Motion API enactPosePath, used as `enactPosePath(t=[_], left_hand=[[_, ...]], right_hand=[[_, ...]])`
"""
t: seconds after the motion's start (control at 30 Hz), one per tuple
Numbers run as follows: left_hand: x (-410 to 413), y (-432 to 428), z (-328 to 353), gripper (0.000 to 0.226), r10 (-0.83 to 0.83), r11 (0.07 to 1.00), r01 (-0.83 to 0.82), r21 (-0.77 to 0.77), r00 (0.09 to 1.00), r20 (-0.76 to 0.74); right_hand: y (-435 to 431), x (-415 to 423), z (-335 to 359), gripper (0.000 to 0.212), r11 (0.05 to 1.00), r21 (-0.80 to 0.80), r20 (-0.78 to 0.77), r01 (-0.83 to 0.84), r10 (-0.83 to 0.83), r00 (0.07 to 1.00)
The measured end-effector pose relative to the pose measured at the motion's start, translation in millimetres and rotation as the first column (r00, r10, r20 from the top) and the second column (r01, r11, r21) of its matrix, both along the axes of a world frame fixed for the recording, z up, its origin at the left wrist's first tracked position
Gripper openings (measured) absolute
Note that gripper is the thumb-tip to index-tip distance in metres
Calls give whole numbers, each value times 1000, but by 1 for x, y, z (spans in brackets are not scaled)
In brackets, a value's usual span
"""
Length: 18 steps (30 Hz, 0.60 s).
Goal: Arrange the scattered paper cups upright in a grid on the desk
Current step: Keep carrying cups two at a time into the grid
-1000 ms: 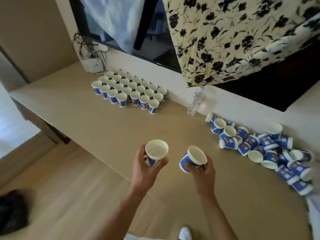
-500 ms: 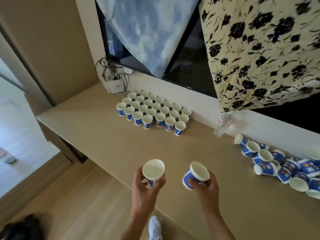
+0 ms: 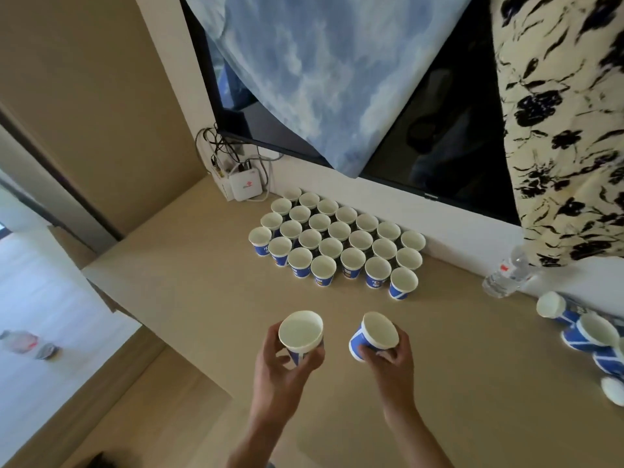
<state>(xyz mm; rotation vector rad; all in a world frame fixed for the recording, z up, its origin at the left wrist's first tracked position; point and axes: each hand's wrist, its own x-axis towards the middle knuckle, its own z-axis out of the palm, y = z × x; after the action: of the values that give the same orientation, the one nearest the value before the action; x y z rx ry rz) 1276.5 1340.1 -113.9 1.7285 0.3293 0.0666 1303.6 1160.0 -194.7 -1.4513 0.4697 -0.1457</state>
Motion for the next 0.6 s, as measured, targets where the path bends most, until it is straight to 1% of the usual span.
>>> enactPosePath(t=[0.1, 0.23, 0.33, 0.47, 0.6], left_hand=[[33, 17, -4, 56, -55, 998, 55, 5, 998, -20], [70, 43, -19, 60, -189, 981, 191, 22, 979, -80], [90, 58, -19, 62, -253, 965, 259, 45, 962, -105], [110, 70, -26, 60, -284, 955, 293, 49, 949, -136], [117, 74, -32, 61, -287, 954, 297, 45, 945, -158]], right_hand=[[13, 38, -9, 59, 999, -43, -37, 23, -25, 999], [30, 83, -28, 62, 991, -98, -89, 87, -96, 991], [40, 108, -47, 64, 983, -153, -118, 105, -124, 985], [48, 138, -76, 61, 967, -238, -143, 85, -122, 982], [52, 160, -101, 71, 944, -324, -156, 59, -115, 981]])
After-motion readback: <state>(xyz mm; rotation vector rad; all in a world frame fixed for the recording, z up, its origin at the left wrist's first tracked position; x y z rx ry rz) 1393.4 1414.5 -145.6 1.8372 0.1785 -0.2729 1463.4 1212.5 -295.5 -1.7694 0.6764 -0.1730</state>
